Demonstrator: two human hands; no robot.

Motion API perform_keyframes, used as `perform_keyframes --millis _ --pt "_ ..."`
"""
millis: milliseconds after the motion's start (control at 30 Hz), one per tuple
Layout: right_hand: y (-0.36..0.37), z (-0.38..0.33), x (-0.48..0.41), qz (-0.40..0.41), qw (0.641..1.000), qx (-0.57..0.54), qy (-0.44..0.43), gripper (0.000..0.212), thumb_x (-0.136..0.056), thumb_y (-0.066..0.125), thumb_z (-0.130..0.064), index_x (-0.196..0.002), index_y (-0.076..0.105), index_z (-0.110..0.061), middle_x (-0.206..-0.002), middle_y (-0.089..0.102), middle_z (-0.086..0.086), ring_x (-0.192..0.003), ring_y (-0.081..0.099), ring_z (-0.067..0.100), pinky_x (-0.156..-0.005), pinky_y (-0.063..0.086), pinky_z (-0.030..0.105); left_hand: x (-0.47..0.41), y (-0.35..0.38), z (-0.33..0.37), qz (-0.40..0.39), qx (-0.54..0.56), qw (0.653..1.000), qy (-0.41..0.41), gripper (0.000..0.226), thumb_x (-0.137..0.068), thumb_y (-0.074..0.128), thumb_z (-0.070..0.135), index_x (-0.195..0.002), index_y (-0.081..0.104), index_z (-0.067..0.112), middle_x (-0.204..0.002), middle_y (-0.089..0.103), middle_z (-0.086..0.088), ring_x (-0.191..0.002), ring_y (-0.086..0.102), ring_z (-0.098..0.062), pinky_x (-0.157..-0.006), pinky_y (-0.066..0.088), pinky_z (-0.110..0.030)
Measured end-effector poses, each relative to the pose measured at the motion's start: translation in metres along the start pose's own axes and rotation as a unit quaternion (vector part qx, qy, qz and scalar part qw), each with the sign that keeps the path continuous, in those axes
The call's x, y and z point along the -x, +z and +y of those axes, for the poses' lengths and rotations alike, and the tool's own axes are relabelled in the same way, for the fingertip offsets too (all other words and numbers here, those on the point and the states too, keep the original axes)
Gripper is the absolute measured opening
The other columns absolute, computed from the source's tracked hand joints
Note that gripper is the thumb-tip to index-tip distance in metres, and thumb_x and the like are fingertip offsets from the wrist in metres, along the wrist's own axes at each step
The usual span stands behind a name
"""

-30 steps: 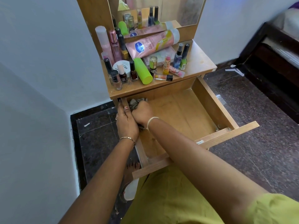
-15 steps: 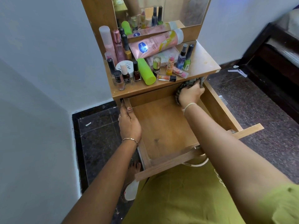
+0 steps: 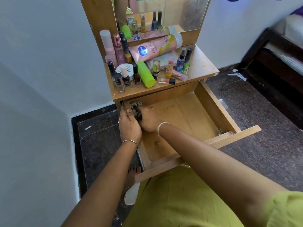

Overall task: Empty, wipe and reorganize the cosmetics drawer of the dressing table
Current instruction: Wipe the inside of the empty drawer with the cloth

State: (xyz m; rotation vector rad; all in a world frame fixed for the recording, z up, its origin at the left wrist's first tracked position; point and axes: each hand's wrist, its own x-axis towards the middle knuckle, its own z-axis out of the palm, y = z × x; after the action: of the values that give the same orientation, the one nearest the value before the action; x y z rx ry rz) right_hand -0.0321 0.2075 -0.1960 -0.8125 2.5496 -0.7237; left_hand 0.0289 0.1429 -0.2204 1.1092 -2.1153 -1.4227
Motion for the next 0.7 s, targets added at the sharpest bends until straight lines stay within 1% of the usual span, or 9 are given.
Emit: perform_keyframes --millis 67,167,267,333,400,500,533,600,700 --pt "0.0 -0.002 -0.003 -0.022 0.998 0.04 -0.03 0.041 -0.087 0.057 -0.015 -0.127 0.051 -0.007 -0.127 0.056 0.018 -0.117 0.053 0.034 -0.099 0.043 0.039 0.0 0.0 -0.001 0.002 0.002 1.0 -0.001 0.043 -0.102 0.025 0.034 -0.144 0.031 0.028 -0.142 0.045 -0.009 -0.126 0.045 -0.03 -0.101 0.036 -0.041" --pt "-0.008 0.002 -0.005 -0.056 0.995 0.072 -0.051 0.048 -0.086 0.059 -0.012 -0.131 0.047 -0.004 -0.132 0.052 0.019 -0.121 0.049 0.033 -0.101 0.039 0.037 -0.001 0.0 -0.001 0.001 0.008 1.0 -0.001 0.043 -0.102 0.025 0.034 -0.144 0.031 0.028 -0.141 0.045 -0.01 -0.126 0.044 -0.031 -0.1 0.035 -0.039" --pt "-0.018 0.002 0.0 -0.103 0.987 0.108 -0.061 0.048 -0.082 0.061 -0.009 -0.129 0.047 -0.007 -0.128 0.054 0.017 -0.117 0.052 0.032 -0.096 0.045 0.036 -0.001 0.001 0.0 -0.001 0.004 1.0 0.003 0.043 -0.102 0.025 0.034 -0.143 0.032 0.027 -0.141 0.045 -0.01 -0.127 0.044 -0.03 -0.101 0.035 -0.039" --pt "-0.021 0.0 0.01 -0.146 0.982 0.108 -0.055 0.05 -0.079 0.063 -0.009 -0.127 0.05 -0.008 -0.126 0.057 0.015 -0.115 0.054 0.03 -0.092 0.047 0.034 0.0 0.0 0.001 0.002 0.002 1.0 0.003 0.043 -0.102 0.025 0.034 -0.143 0.033 0.025 -0.14 0.046 -0.01 -0.126 0.045 -0.03 -0.1 0.035 -0.039" --pt "-0.026 0.003 0.024 -0.208 0.973 0.09 -0.033 0.051 -0.074 0.072 -0.012 -0.123 0.056 -0.009 -0.118 0.062 0.011 -0.107 0.059 0.027 -0.088 0.051 0.034 -0.001 0.0 0.001 0.004 -0.001 1.0 -0.001 0.042 -0.102 0.024 0.035 -0.142 0.034 0.025 -0.139 0.046 -0.009 -0.125 0.045 -0.03 -0.1 0.036 -0.04" --pt "-0.029 0.011 0.048 -0.287 0.955 0.074 -0.007 0.047 -0.066 0.083 -0.02 -0.107 0.061 -0.015 -0.102 0.065 0.005 -0.09 0.061 0.022 -0.078 0.055 0.036 0.001 0.0 0.001 0.008 -0.006 1.0 -0.002 0.042 -0.102 0.024 0.036 -0.142 0.034 0.027 -0.139 0.047 -0.008 -0.124 0.046 -0.03 -0.099 0.037 -0.042" --pt "-0.028 0.013 0.054 -0.287 0.955 0.069 -0.008 0.045 -0.065 0.083 -0.021 -0.104 0.061 -0.016 -0.099 0.065 0.004 -0.087 0.06 0.022 -0.074 0.053 0.034 0.002 0.0 0.001 0.01 -0.006 1.0 0.001 0.042 -0.102 0.024 0.036 -0.141 0.034 0.028 -0.138 0.047 -0.008 -0.124 0.046 -0.03 -0.098 0.037 -0.042" --pt "-0.027 0.016 0.062 -0.258 0.964 0.066 -0.023 0.044 -0.066 0.083 -0.021 -0.104 0.062 -0.014 -0.098 0.065 0.006 -0.086 0.06 0.023 -0.072 0.051 0.033 0.003 0.001 0.001 0.013 -0.006 1.0 0.005 0.042 -0.102 0.024 0.035 -0.141 0.034 0.027 -0.138 0.047 -0.009 -0.124 0.046 -0.03 -0.099 0.037 -0.041" --pt "-0.024 0.016 0.066 -0.216 0.973 0.071 -0.048 0.047 -0.07 0.08 -0.019 -0.113 0.065 -0.012 -0.108 0.065 0.006 -0.094 0.06 0.022 -0.079 0.05 0.03 0.002 0.0 0.002 0.011 -0.012 1.0 0.002 0.042 -0.102 0.023 0.035 -0.141 0.035 0.025 -0.138 0.047 -0.01 -0.124 0.046 -0.03 -0.098 0.037 -0.041"
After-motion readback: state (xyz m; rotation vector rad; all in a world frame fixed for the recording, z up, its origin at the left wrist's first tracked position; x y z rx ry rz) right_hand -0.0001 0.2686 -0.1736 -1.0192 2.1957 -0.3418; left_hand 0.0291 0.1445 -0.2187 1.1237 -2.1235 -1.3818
